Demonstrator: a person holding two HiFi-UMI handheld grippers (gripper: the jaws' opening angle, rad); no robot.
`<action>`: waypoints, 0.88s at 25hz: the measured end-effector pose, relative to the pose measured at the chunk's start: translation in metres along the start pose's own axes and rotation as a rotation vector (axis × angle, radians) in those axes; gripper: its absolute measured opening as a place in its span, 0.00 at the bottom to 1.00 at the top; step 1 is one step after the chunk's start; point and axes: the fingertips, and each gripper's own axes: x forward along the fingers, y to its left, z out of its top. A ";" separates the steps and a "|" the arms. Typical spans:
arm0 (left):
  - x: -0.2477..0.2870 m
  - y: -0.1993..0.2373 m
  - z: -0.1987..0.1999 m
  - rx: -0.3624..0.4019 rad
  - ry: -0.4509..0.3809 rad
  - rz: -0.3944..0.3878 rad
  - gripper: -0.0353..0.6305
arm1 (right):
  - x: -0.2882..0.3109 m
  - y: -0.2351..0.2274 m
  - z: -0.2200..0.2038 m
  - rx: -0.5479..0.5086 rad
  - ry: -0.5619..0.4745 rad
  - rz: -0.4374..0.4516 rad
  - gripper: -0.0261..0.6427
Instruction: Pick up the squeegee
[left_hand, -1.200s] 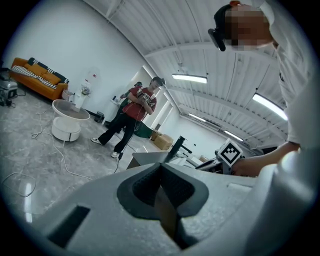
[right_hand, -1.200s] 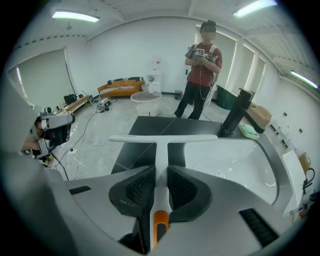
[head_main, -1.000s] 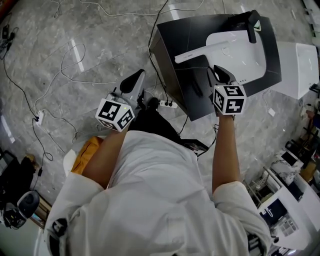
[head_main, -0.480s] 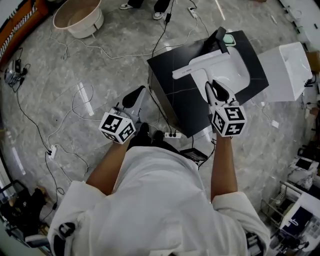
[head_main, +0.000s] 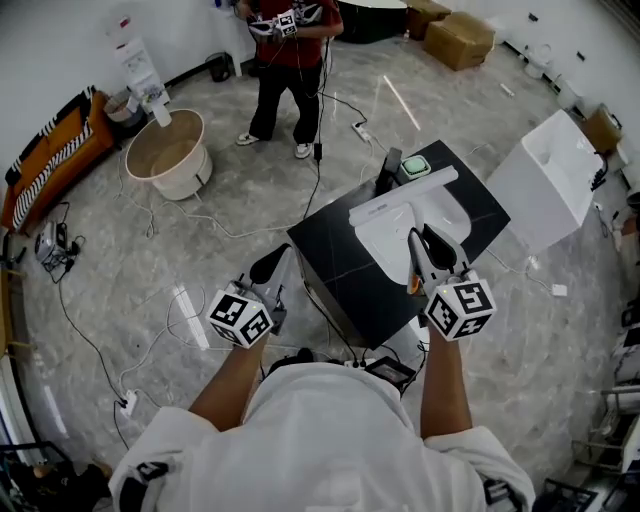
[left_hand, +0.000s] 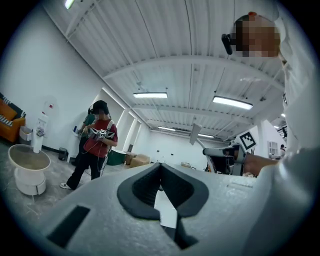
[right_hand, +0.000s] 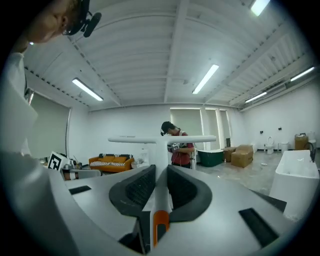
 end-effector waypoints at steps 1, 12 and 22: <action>0.003 -0.004 0.008 0.011 -0.007 -0.013 0.07 | -0.005 -0.001 0.011 0.002 -0.033 -0.003 0.16; 0.011 -0.063 0.077 0.114 -0.085 -0.098 0.07 | -0.071 -0.005 0.069 -0.028 -0.272 -0.006 0.16; 0.010 -0.099 0.099 0.156 -0.108 -0.112 0.07 | -0.100 -0.006 0.063 -0.027 -0.346 -0.008 0.16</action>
